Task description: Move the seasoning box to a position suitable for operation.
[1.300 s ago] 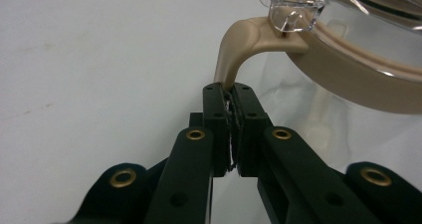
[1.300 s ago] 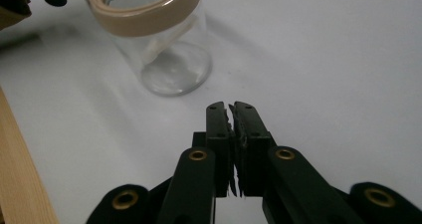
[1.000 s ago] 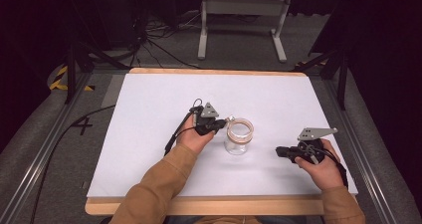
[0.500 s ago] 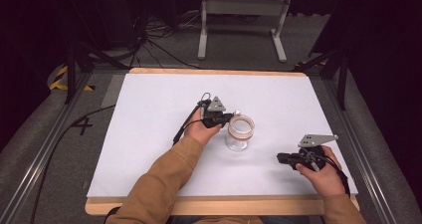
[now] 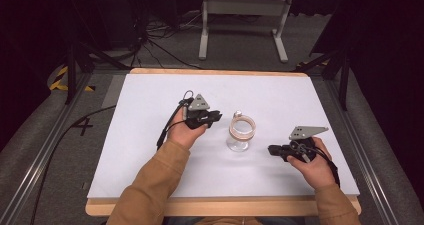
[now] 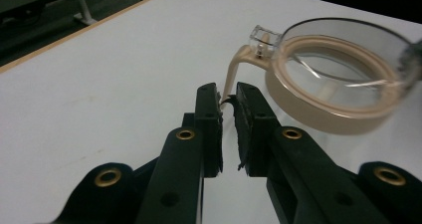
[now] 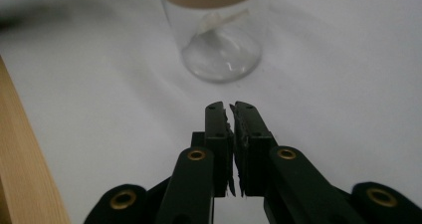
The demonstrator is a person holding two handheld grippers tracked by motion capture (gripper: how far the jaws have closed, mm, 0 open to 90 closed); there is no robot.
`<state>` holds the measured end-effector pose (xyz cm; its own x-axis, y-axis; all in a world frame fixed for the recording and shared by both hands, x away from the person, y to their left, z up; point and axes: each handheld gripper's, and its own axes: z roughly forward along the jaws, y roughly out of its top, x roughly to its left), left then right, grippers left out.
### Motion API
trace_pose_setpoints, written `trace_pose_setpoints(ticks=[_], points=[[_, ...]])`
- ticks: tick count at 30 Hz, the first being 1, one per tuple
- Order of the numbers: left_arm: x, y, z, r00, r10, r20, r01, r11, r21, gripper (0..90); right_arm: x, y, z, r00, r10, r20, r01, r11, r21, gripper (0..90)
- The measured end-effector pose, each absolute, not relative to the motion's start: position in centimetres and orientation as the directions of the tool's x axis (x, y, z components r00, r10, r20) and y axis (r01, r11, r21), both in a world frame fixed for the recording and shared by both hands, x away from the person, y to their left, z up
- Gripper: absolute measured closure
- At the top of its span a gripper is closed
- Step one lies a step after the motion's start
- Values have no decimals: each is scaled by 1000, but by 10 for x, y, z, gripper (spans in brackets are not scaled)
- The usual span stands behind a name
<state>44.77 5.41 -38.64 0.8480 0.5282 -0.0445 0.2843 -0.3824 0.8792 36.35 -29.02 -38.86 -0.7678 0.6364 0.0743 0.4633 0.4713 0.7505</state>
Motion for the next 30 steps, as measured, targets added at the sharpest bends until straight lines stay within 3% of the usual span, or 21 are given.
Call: trace_pose_setpoints(ticks=[13,30], points=[[397,103,-359,815,578,-52,300,-344,890,799,413,-268,-343,-825,558,88,363,405,839,899],[389,108,-359,817,573,-69,315,-342,885,791,472,-229,-335,-846,529,65,368,492,789,900]])
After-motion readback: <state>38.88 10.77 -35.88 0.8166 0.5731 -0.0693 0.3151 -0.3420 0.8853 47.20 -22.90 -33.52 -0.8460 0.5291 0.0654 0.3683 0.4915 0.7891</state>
